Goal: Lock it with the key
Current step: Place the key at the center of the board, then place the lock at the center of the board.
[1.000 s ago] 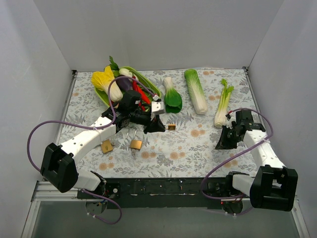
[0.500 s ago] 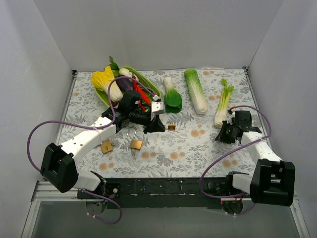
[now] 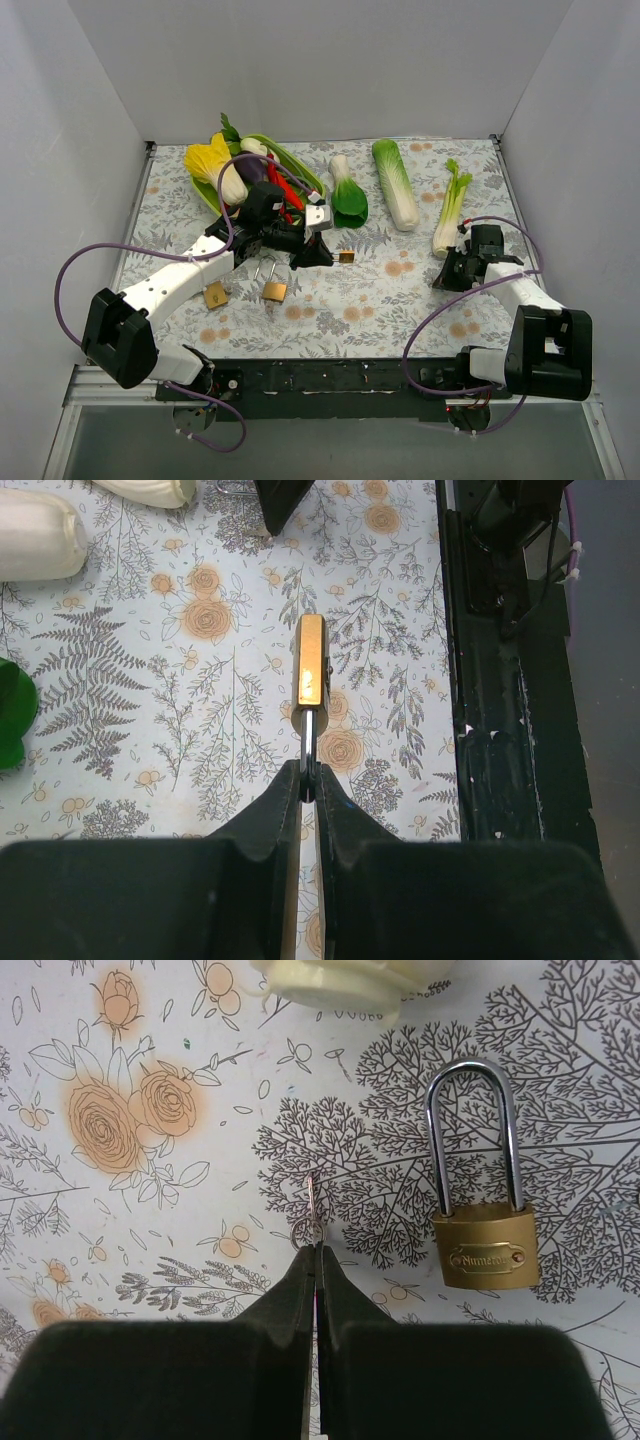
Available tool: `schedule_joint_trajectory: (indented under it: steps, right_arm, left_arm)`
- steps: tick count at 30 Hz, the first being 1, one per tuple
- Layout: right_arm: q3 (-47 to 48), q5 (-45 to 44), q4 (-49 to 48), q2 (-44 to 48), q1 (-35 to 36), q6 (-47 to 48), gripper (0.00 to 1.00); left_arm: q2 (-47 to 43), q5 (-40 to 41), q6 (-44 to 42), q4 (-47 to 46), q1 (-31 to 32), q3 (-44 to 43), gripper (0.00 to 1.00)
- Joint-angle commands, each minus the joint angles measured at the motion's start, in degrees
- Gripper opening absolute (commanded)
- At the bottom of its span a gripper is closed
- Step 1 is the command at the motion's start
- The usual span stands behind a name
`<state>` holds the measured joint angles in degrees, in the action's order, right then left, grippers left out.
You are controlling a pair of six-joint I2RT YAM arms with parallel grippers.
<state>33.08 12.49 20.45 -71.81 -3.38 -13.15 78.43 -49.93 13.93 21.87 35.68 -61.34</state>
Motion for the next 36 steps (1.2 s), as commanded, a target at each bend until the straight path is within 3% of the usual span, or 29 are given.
schedule_joint_trajectory:
  steps: [1,6,8,9,10,15,20,21,24,29,36]
  right_arm:
    - [-0.82,1.13,-1.64,-0.79,-0.23,0.84,0.01]
    - [-1.35,1.66,-2.17,-1.58,-0.23,1.02,0.01]
    - [-0.92,1.83,-1.38,-1.58,-0.23,1.19,0.14]
    - [-0.13,1.92,-0.85,-1.66,-0.23,1.11,0.32]
    - [0.4,1.92,-0.15,-1.67,-0.23,1.19,0.38]
    - [4.18,2.88,5.11,0.79,-0.23,2.07,0.54]
    - [10.07,12.02,7.59,5.62,0.04,5.75,0.63]
    - [11.12,13.68,7.5,6.59,0.3,7.68,0.71]
    - [14.11,17.91,6.63,10.45,3.19,18.13,0.83]
    - [15.18,17.58,2.51,18.63,15.84,36.92,0.9]
    - [16.93,17.48,4.07,19.96,29.55,48.99,0.93]
  left_arm:
    - [-0.56,-0.96,0.04,-1.13,-0.35,-0.88,0.0]
    - [0.05,-1.04,-0.05,-1.13,-0.26,-1.32,0.0]
    - [0.4,-1.04,0.04,-1.04,-0.35,-1.41,0.0]
    - [0.58,-1.04,0.04,-1.04,-0.26,-1.59,0.0]
    - [0.84,-1.22,-0.05,-0.69,-0.35,-1.68,0.0]
    - [1.55,-2.45,1.27,-0.07,-0.35,-1.85,0.0]
    - [4.96,-4.29,6.97,2.12,-0.26,-4.21,0.0]
    - [5.76,-4.47,10.29,2.56,-0.26,-5.01,0.0]
    - [10.49,-6.83,14.79,5.81,-0.35,-8.96,0.0]
    - [16.74,-12.37,26.22,9.32,-0.26,-13.62,0.0]
    - [24.13,-14.75,26.24,20.05,-0.35,-21.09,0.0]
